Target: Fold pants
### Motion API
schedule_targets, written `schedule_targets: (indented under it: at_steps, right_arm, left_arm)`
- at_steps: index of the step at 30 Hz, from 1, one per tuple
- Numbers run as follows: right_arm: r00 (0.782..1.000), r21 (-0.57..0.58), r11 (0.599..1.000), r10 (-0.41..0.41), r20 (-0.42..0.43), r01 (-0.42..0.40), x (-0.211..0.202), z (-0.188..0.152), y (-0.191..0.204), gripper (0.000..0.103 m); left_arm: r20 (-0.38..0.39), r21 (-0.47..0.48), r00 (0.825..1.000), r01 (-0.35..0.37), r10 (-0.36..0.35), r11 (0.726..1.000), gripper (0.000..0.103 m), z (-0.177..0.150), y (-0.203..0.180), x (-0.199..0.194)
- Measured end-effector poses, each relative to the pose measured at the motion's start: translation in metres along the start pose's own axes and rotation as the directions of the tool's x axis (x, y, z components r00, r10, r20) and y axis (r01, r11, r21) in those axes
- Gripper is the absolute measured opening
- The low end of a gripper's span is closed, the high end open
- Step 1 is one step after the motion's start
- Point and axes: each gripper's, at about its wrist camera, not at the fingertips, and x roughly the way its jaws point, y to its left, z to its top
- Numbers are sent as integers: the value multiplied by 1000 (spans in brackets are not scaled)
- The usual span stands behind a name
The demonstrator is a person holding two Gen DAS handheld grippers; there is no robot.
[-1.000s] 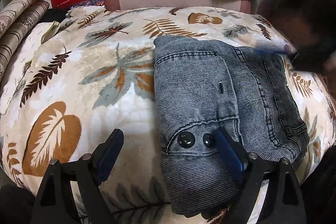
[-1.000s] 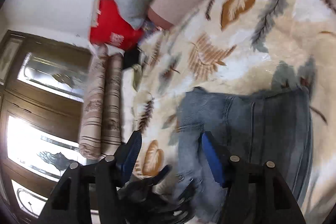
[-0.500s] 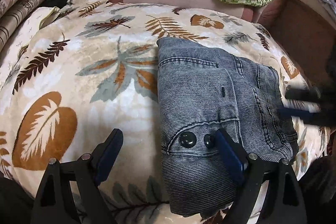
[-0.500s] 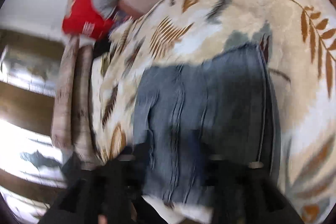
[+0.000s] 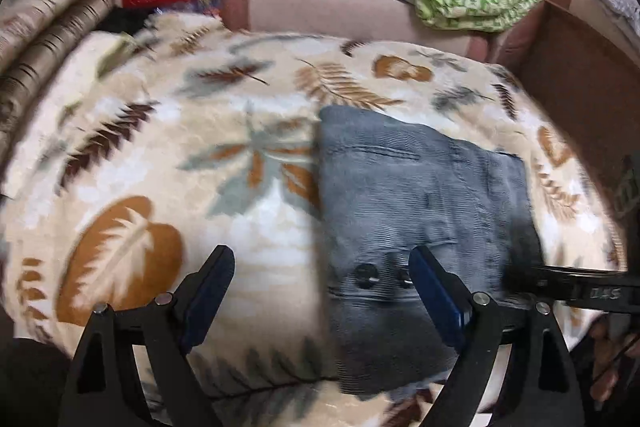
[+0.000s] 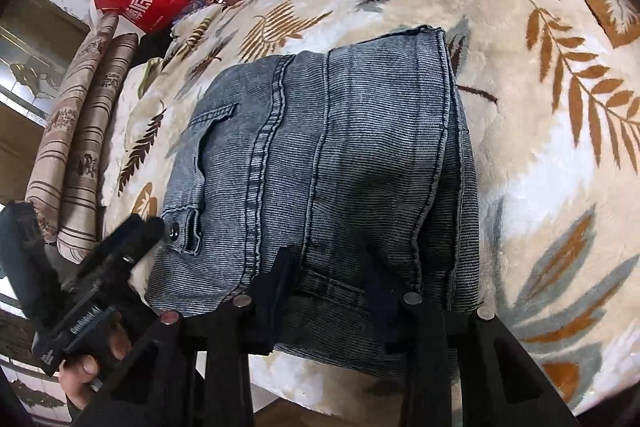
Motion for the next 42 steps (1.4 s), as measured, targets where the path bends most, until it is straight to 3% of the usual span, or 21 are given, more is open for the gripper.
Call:
schedule_targets:
  at_steps: [3, 6, 9, 10, 12, 14, 16, 17, 21, 22, 23, 24, 27, 29, 30, 32, 34, 36, 39, 41, 42]
  right_arm:
    - [1000, -16, 1000, -17, -15, 17, 2, 4, 8, 38]
    - [997, -36, 997, -74, -25, 73, -8, 18, 21, 39]
    - [992, -86, 991, -92, 84, 99, -32, 35, 39, 58]
    - [992, -94, 991, -86, 95, 94, -34, 36, 43, 60]
    - [994, -126, 987, -97, 53, 103, -20, 30, 46, 60]
    - [981, -177, 969, -186, -52, 175, 16, 12, 41, 61]
    - [972, -271, 933, -230, 54, 236, 19, -6, 49, 61]
    - [967, -275, 927, -248, 60, 254, 17, -7, 53, 61]
    - [972, -270, 935, -236, 14, 231, 11, 0, 54, 61]
    - [973, -273, 936, -230, 0, 222, 10, 2, 53, 61]
    - [974, -273, 938, -227, -18, 214, 6, 5, 52, 61]
    - [974, -271, 939, -227, -25, 212, 1, 10, 52, 61]
    - [974, -281, 933, -222, 41, 225, -21, 39, 65, 61]
    - [982, -302, 935, -181, 47, 187, -31, 67, 84, 68]
    - [984, -321, 930, -176, 31, 176, -28, 78, 94, 74]
    - [981, -413, 895, -192, -19, 167, -9, 112, 127, 74]
    - [976, -430, 889, -205, -72, 155, 15, 137, 150, 75]
    - [957, -442, 888, -225, -182, 125, 53, 161, 170, 75]
    - [896, -468, 860, -356, -266, 204, 109, 175, 184, 75]
    - [859, -462, 863, -386, -338, 206, 135, 175, 182, 75]
    - [846, -466, 862, -392, -361, 200, 143, 172, 181, 69]
  left_arm:
    - [-99, 35, 995, -24, 27, 999, 90, -10, -3, 27]
    - [-86, 50, 996, -25, 30, 998, 90, -8, -3, 25]
    - [-84, 40, 996, -19, 23, 999, 91, -9, -2, 26]
    - [-85, 37, 996, -15, 19, 999, 91, -10, -1, 26]
    - [-85, 38, 996, -10, 13, 999, 91, -10, -1, 27]
    - [-94, 34, 996, 0, 3, 999, 91, -10, -1, 29]
    - [-92, 1, 996, 22, -22, 1000, 90, -8, 3, 24]
    - [-90, -19, 995, 35, -36, 999, 90, -6, 6, 22]
    - [-15, -80, 999, 47, -49, 996, 90, 0, 17, 1]
    - [-22, -70, 999, 38, -39, 997, 90, 0, 16, 2]
    - [-94, -28, 995, 29, -31, 999, 90, -6, 9, 16]
    - [-143, 4, 989, 35, -34, 999, 90, -11, 3, 27]
    - [-112, 7, 993, 27, -26, 1000, 90, -13, 2, 26]
    - [-116, 12, 993, 37, -36, 999, 90, -12, 2, 28]
    - [-118, 1, 992, 43, -43, 999, 90, -13, 4, 29]
    - [-116, -6, 992, 49, -49, 999, 90, -13, 4, 29]
    - [-112, 5, 993, 50, -49, 999, 90, -12, 2, 28]
    - [-111, -2, 992, 63, -63, 998, 90, -13, 4, 29]
    - [-114, -14, 990, 87, -88, 996, 90, -13, 8, 31]
    - [-115, -18, 988, 98, -99, 995, 90, -13, 9, 32]
    - [-116, -21, 988, 104, -106, 994, 90, -13, 10, 32]
